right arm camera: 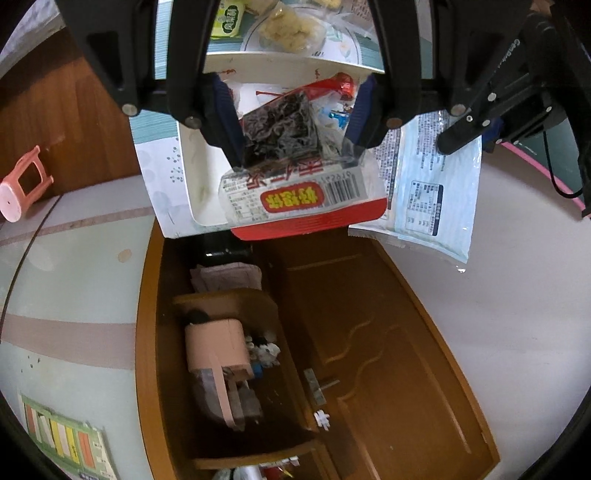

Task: Organize snacks
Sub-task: 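Carry both packs over the white tray and open both tools to drop them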

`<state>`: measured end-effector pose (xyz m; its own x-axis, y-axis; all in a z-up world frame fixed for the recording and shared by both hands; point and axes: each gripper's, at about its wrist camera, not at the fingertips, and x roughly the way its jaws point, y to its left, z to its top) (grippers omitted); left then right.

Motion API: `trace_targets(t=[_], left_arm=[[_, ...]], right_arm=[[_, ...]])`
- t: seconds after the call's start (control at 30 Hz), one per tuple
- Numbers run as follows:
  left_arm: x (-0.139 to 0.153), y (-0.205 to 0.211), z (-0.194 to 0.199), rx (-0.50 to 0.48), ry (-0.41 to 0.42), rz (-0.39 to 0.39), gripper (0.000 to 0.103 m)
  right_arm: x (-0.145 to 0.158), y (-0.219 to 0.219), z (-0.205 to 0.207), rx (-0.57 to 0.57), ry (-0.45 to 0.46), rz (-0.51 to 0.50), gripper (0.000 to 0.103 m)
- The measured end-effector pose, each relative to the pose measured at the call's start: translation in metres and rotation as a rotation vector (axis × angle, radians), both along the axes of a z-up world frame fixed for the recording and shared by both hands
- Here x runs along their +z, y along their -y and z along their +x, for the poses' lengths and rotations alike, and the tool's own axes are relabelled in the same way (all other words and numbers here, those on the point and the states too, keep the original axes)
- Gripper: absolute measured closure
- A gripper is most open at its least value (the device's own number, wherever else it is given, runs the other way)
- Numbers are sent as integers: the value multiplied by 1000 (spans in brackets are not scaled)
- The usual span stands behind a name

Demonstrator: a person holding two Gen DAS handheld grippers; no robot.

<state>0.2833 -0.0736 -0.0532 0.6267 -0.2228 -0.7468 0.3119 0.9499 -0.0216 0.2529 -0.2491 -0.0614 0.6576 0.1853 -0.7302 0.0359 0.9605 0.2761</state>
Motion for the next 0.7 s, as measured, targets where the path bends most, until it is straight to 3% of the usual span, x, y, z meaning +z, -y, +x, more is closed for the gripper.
trace_targets(t=[0.23,0.27,0.3,0.33,0.4,0.47,0.7], left_arm=[[-12,8,15,1,-10,10,90],[-11,9,14,1,-4,13,83],[-11,10,13,6,1,18,65],[-10,10,13,11,2,20,39],[-7,8,11,29,24,19,18],[-4,8,7,39,60,19,18],[-6,9,4,33,34,40,18]], right_arm=[[-19,2,19,-17,-56,-1,45],[-21,2,21,-22,-66,-5,45],[-25,3,23,-28,-81,-7,45],[-27,3,25,-30,-93,-5,44],[-32,4,27,-36,-115,0,43],[-35,5,28,-37,-128,1,41],[-31,3,21,-37,-107,-10,29]])
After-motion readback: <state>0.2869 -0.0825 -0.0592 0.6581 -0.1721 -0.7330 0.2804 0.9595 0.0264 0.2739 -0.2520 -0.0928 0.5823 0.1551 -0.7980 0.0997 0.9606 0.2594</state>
